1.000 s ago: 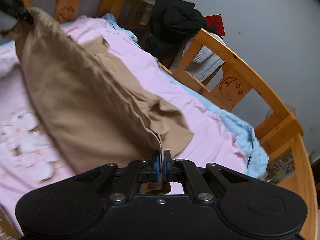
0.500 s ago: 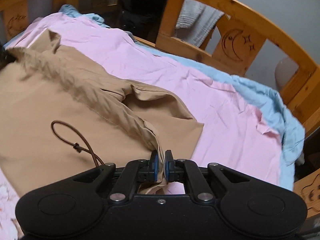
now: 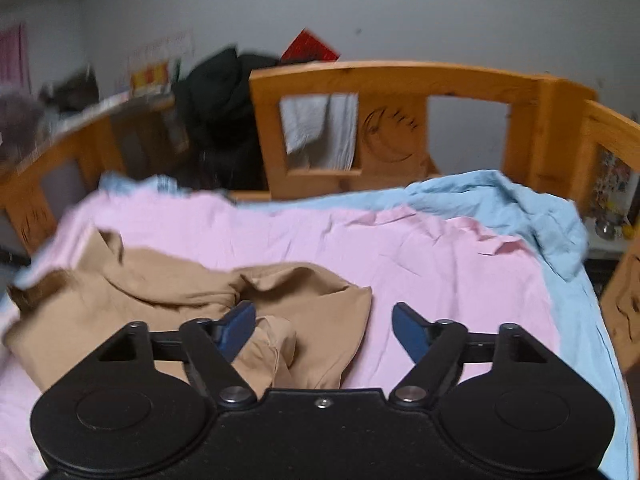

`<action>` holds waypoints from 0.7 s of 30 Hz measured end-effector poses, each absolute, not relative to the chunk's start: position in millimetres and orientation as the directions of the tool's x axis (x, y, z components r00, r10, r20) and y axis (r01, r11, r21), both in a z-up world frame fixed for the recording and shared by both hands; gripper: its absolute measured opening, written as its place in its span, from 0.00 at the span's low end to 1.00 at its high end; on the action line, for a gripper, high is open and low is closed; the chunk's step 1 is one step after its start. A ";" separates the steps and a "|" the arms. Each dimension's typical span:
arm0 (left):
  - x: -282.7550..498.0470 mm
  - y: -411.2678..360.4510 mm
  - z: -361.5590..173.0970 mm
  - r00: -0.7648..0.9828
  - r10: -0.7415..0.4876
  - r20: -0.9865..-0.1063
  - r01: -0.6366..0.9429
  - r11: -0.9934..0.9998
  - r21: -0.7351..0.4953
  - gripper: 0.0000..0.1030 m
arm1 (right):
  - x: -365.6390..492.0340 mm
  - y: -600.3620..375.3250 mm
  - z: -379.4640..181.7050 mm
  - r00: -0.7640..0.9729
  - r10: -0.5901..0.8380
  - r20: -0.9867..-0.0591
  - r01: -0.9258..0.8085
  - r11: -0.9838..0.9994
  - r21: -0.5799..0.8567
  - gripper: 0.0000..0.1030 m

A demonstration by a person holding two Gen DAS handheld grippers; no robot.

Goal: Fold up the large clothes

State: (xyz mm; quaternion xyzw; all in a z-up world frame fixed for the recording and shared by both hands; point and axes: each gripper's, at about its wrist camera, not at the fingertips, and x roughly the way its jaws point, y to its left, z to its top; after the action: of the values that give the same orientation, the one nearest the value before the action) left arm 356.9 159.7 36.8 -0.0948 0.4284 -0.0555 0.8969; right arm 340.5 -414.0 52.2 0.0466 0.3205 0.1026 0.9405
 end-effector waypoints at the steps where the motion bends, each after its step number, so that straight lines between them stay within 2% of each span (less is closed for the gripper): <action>1: 350.7 165.2 34.1 0.626 -0.187 -0.757 0.019 0.974 -0.224 0.92 | 328.7 -416.8 53.7 0.778 0.230 -0.585 -0.161 0.973 0.168 0.85; 5: 321.7 183.2 9.6 0.595 -0.179 -0.784 -0.010 0.973 -0.230 0.91 | 275.4 -405.1 39.5 0.753 0.246 -0.610 -0.228 0.968 0.109 0.89; 8: 314.1 191.1 -11.9 0.551 -0.176 -0.816 -0.069 0.965 -0.255 0.80 | 245.5 -384.1 17.1 0.704 0.243 -0.667 -0.304 0.952 0.027 0.88; 10: 313.4 195.4 -21.6 0.545 -0.202 -0.814 -0.108 0.945 -0.307 0.72 | 231.8 -367.3 1.1 0.689 0.225 -0.689 -0.366 0.929 -0.062 0.82; 11: 312.0 198.0 -25.0 0.549 -0.216 -0.807 -0.122 0.935 -0.334 0.64 | 229.3 -362.0 -5.3 0.691 0.209 -0.692 -0.371 0.924 -0.091 0.74; 12: 312.7 199.4 -27.7 0.551 -0.234 -0.801 -0.132 0.923 -0.361 0.48 | 230.3 -359.6 -10.8 0.686 0.210 -0.696 -0.367 0.927 -0.082 0.65; 13: 313.6 200.9 -30.5 0.551 -0.248 -0.797 -0.140 0.914 -0.381 0.39 | 233.8 -359.3 -14.1 0.681 0.213 -0.701 -0.356 0.932 -0.062 0.59; 15: 313.4 203.1 -31.0 0.557 -0.233 -0.797 -0.173 0.906 -0.386 0.05 | 245.7 -361.1 -14.8 0.697 0.183 -0.693 -0.296 0.954 -0.046 0.25; 18: 306.8 210.8 -22.2 0.587 -0.271 -0.763 -0.168 0.881 -0.442 0.04 | 265.7 -377.7 -4.3 0.715 0.187 -0.674 -0.196 0.979 0.064 0.04; 21: 300.9 220.7 -10.7 0.617 -0.308 -0.724 -0.139 0.863 -0.486 0.03 | 280.5 -405.4 9.5 0.743 0.159 -0.650 -0.057 0.983 0.175 0.01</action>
State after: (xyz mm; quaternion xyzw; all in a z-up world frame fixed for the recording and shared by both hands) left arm 300.9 220.7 -10.7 -0.2572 0.4349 -0.0489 0.8616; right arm 280.5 -405.4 9.5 0.0717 0.3538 0.0580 0.9308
